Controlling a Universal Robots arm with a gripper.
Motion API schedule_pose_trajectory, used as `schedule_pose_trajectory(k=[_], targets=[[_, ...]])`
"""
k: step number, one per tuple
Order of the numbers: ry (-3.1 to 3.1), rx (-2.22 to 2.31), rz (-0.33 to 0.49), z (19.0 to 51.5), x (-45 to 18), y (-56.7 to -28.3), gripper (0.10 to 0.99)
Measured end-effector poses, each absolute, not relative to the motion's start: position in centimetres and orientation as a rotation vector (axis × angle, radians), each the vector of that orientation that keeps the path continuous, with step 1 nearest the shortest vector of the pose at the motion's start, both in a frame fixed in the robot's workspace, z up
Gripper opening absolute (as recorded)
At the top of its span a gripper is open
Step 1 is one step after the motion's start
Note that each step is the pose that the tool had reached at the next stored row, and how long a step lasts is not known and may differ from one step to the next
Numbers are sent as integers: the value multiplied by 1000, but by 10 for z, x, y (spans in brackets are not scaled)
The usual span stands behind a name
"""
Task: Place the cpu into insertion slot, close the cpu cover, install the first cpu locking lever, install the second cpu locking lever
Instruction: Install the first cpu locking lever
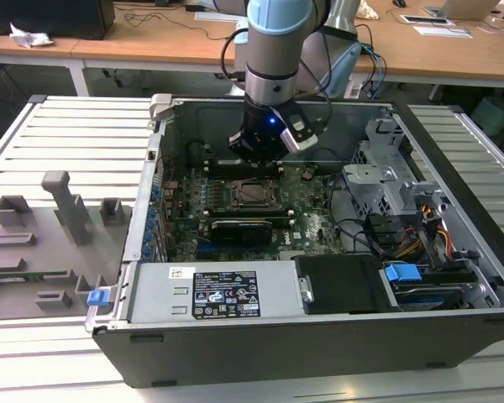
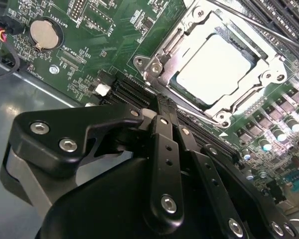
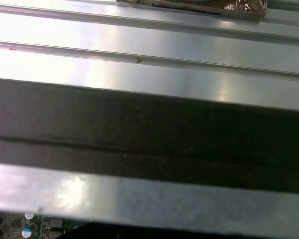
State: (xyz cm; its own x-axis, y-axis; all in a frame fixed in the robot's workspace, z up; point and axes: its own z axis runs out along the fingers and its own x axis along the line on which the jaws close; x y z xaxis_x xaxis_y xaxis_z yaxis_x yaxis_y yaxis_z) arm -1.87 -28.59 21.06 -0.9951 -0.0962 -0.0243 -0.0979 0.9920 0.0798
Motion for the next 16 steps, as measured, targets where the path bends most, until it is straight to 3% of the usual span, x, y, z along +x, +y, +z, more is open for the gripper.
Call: schedule_pose_trajectory(k=[16], targets=[[3124, -152, 76, 202, -16, -286, 106]])
